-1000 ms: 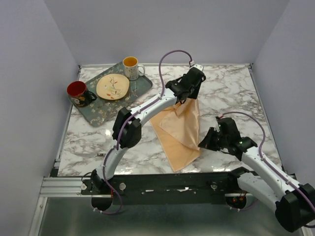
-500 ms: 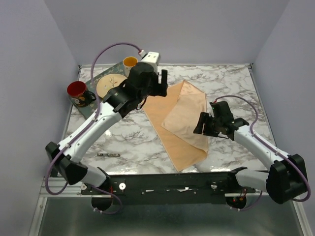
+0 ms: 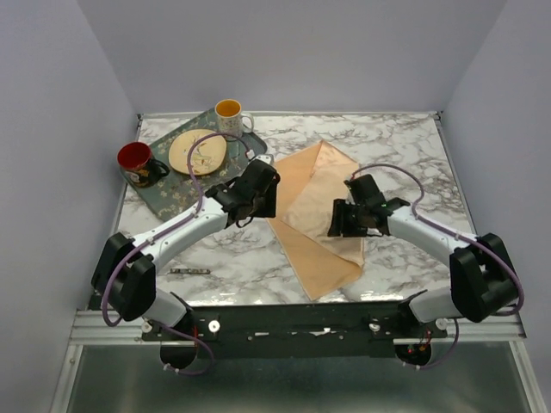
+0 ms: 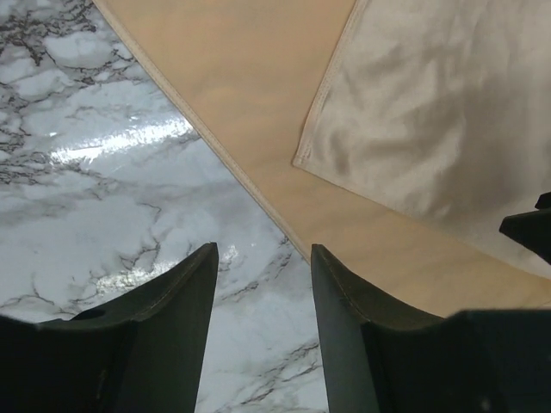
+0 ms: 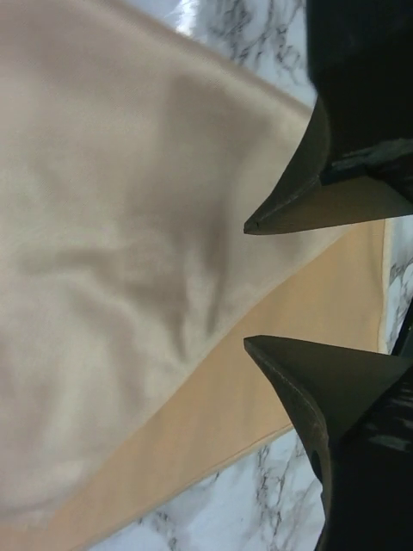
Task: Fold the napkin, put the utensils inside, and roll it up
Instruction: Flatten the napkin out
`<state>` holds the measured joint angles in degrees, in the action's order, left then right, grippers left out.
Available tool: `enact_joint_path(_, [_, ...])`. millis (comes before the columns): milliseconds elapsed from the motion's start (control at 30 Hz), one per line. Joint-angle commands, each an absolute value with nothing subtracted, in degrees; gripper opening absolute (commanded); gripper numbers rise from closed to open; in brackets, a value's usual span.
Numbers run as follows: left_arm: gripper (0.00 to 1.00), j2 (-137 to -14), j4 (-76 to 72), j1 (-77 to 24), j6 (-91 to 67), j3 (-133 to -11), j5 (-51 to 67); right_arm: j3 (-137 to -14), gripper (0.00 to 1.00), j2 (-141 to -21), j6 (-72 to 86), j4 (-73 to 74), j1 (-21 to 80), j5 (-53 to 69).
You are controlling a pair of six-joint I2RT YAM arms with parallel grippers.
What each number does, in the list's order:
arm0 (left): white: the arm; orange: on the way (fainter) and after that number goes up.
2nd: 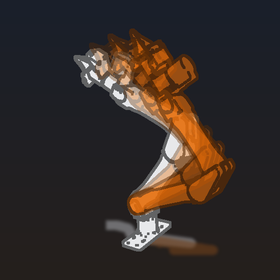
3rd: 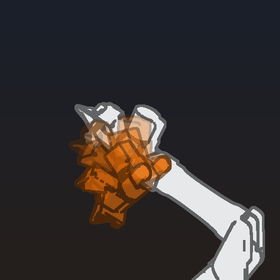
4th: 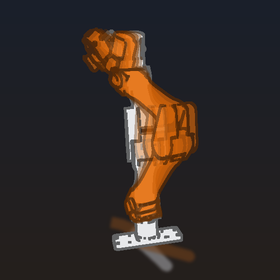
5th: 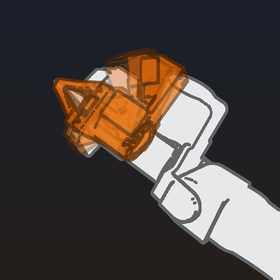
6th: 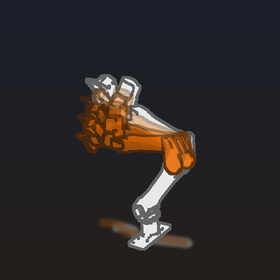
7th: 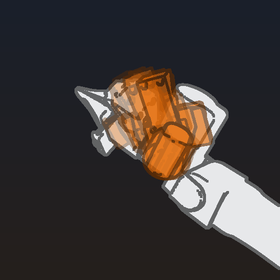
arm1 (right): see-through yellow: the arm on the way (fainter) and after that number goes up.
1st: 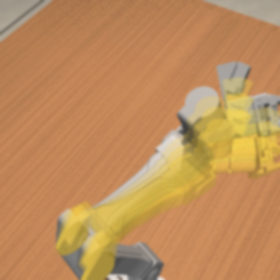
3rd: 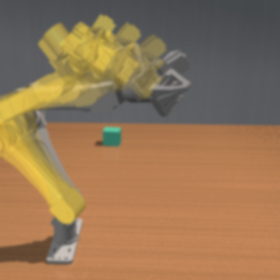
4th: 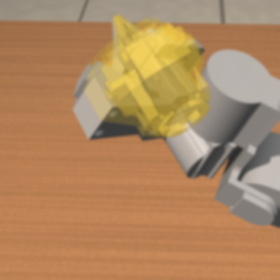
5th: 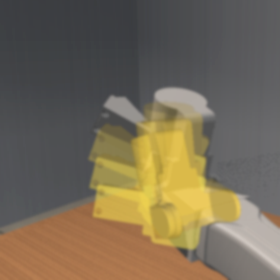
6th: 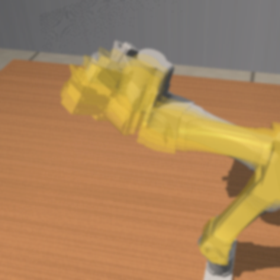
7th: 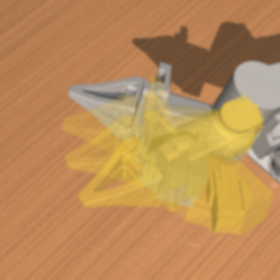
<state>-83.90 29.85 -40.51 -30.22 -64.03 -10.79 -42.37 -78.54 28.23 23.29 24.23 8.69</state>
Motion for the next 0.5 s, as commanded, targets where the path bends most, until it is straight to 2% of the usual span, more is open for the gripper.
enact_joint_path(0, [0.54,-78.1,23.8,-38.6,-40.9,-61.5,-15.5,-58.9,0.64,-86.9,18.2,27.0,32.8,-1.1])
enact_joint_path(267, [0.60,-65.9,23.3,-31.3,-44.5,-54.2,-17.6,-84.0,0.69,-108.5,15.6,37.3,41.1,-8.2])
enact_joint_path(467, [0.61,-63.5,24.5,-29.2,-42.7,-52.8,-16.6,-92.5,0.52,-115.0,16.0,40.5,44.7,-8.5])
